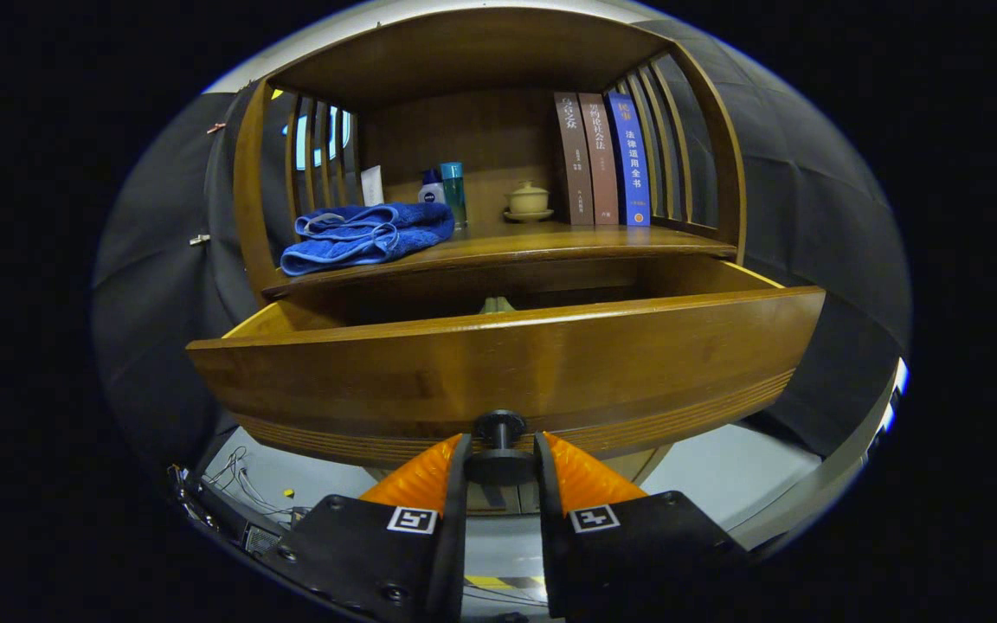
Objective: Pull open the drawer, take out the items inside it, and place them on the countertop above the cabinet.
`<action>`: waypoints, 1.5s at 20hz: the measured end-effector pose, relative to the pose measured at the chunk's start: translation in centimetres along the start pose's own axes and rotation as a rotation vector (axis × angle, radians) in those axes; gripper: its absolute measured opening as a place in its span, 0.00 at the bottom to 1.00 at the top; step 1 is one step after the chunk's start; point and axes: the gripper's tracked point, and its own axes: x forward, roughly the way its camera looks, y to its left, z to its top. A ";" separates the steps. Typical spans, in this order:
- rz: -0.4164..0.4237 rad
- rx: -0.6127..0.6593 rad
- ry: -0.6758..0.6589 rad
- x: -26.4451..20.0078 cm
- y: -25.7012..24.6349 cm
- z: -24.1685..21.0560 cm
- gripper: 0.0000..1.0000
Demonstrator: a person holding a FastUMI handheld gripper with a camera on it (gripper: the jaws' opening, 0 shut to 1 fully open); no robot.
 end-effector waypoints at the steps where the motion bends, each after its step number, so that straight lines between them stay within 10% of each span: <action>1: -0.003 0.004 0.003 -0.6 -0.1 -0.2 0.41; 16: -0.018 0.033 0.048 -5.5 -0.7 -2.7 0.41; 22: -0.021 0.084 -0.036 -9.1 -1.3 1.5 0.99; 30: 0.035 0.046 -0.056 -5.5 0.3 12.9 0.99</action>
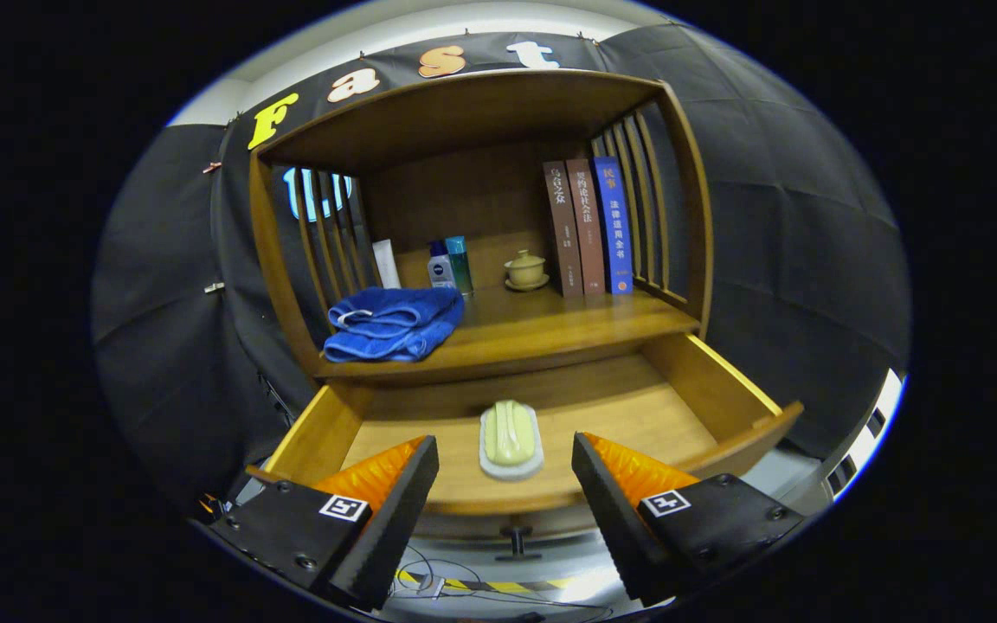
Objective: Pull open the drawer, take out the items inside it, and place them on the countertop above the cabinet.
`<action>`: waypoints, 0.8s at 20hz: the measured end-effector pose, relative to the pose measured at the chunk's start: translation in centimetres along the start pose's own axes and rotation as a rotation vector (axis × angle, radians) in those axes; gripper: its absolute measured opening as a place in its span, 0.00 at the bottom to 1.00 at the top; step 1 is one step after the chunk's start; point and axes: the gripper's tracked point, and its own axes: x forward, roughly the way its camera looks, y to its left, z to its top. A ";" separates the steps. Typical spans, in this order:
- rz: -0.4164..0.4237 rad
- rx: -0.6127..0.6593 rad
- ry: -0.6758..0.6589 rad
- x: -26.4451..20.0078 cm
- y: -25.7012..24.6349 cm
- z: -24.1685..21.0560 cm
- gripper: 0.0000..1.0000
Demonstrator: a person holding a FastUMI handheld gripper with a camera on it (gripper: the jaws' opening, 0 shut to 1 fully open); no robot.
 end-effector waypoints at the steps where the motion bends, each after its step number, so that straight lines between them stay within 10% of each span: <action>1: -0.002 -0.011 0.032 1.5 0.0 0.4 0.99; 16: -0.073 -0.081 0.611 14.9 -0.2 -6.9 0.77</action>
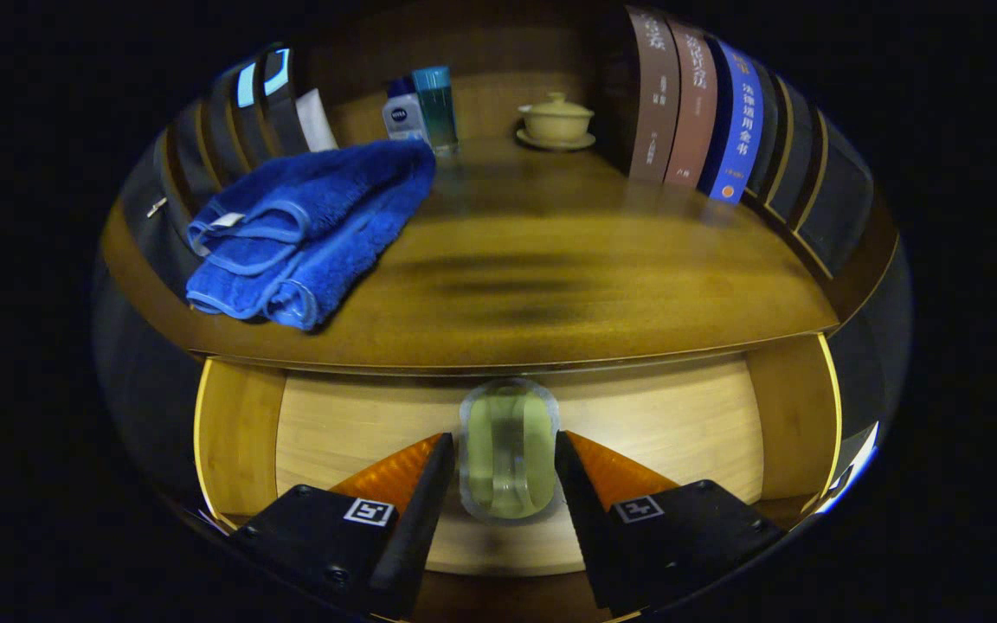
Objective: Pull open the drawer, take out the items inside it, and place them on the countertop above the cabinet.
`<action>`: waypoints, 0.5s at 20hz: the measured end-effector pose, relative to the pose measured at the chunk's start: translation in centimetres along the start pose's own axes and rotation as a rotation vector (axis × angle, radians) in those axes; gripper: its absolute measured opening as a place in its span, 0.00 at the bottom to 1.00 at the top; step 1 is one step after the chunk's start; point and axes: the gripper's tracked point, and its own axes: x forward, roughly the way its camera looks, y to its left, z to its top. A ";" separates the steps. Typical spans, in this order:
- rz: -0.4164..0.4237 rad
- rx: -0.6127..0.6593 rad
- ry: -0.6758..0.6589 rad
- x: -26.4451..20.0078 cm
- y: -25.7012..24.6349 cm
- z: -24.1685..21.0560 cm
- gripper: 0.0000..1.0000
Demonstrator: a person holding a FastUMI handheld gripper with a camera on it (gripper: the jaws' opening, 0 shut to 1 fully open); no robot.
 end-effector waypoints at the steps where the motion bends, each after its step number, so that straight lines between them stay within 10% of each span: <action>1: -0.010 -0.009 0.010 0.3 -0.1 0.1 0.76; 5: -0.039 -0.026 0.072 1.4 -0.5 -0.4 0.76; 10: -0.047 -0.008 0.133 2.1 -0.9 -1.0 0.46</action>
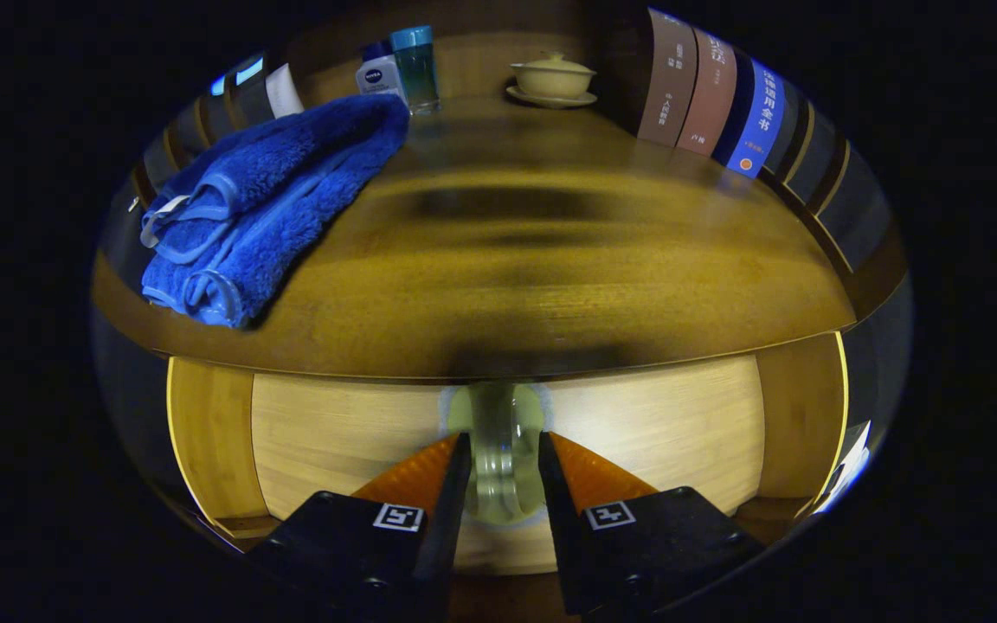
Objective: Pull open the drawer, take out the items inside it, and place them on the countertop above the cabinet.
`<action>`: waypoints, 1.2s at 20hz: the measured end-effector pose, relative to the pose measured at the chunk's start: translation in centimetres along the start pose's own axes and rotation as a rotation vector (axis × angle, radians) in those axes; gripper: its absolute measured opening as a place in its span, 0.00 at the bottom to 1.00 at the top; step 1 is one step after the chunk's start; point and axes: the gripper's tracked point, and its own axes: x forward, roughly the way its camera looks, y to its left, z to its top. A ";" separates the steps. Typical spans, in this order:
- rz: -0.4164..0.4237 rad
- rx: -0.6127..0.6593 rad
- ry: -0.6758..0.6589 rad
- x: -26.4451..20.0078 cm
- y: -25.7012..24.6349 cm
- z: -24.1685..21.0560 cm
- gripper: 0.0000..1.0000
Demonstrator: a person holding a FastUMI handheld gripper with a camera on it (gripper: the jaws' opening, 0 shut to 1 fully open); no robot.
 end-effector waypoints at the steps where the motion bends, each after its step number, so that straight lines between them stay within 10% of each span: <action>1: 0.010 0.007 0.024 -0.1 0.1 -0.8 0.39; 3: 0.000 -0.003 0.020 0.4 0.2 -0.4 0.26; 12: 0.010 -0.020 -0.041 -1.9 0.1 -1.3 0.26; 24: 0.099 0.032 -0.433 -16.3 0.6 2.6 0.26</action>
